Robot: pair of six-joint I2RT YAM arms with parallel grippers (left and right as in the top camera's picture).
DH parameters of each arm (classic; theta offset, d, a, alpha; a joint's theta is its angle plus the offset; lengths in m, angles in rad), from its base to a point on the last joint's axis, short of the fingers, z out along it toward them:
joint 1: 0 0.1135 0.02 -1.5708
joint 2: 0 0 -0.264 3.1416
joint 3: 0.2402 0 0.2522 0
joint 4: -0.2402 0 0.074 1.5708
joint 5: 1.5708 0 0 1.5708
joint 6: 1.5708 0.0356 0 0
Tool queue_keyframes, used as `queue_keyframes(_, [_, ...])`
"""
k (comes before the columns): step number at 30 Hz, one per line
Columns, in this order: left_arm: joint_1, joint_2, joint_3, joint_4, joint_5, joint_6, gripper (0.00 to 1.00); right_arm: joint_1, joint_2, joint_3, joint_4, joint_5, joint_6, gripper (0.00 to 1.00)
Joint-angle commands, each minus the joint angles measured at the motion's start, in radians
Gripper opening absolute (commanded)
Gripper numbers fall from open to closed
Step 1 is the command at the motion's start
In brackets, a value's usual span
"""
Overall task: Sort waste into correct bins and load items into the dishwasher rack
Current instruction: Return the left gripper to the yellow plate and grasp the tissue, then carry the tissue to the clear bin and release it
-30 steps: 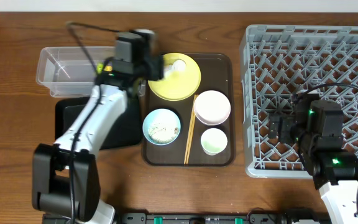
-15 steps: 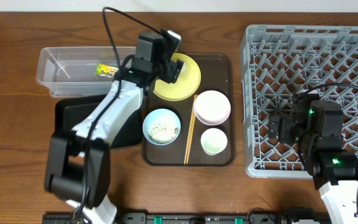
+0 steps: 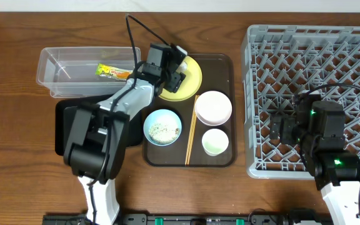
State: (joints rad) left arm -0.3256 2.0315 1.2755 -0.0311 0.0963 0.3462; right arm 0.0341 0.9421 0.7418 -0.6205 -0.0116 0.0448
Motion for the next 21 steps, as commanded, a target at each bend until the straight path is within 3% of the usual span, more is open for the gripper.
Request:
queue_keyframes(1, [-0.003,0.034,0.013,0.010,-0.019,0.019,0.76,-0.014,0.001,0.023,-0.003,-0.008,0.010,0.99])
queue_keyframes(5, [-0.003,0.043,0.013,0.010,-0.018,0.019,0.74,-0.014,0.001,0.023,-0.004,-0.008,0.010,0.99])
queue_keyframes(13, [-0.003,0.043,0.011,-0.054,-0.018,-0.031,0.40,-0.014,0.001,0.023,-0.004,-0.008,0.010,0.99])
queue_keyframes(18, [-0.003,0.041,0.011,-0.096,-0.018,-0.101,0.07,-0.014,0.001,0.023,-0.004,-0.008,0.010,0.99])
queue_keyframes(21, [-0.003,0.019,0.011,-0.107,-0.018,-0.169,0.06,-0.014,0.001,0.023,-0.005,-0.008,0.010,0.99])
